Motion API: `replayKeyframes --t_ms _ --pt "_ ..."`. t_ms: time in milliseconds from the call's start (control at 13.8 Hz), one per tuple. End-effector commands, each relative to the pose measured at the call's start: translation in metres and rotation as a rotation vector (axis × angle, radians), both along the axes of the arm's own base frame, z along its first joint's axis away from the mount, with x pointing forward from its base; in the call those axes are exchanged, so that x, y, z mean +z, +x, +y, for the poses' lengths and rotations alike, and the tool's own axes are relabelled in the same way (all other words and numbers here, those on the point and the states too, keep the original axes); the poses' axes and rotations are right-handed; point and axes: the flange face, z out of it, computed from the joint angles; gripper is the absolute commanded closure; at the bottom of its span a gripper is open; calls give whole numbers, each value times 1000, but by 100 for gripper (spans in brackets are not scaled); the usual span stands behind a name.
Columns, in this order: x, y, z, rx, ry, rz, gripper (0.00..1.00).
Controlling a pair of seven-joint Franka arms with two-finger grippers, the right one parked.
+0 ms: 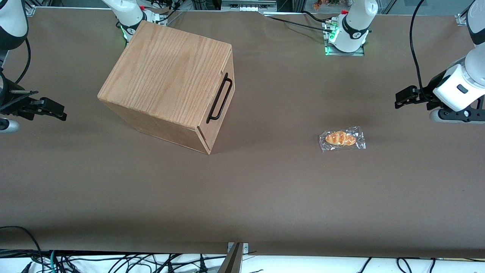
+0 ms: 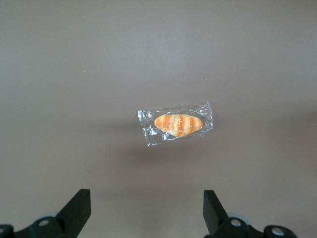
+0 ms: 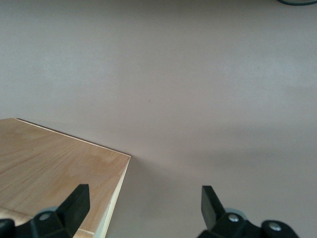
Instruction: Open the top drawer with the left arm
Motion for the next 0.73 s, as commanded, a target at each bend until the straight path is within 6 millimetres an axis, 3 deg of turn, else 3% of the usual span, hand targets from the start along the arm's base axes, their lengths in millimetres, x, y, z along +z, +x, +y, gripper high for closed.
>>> replayKeyframes --t_ms 0,653 --pt "4 2 -18 -24 -1 -4 0" --pt "2 -19 -139 86 7 6 0"
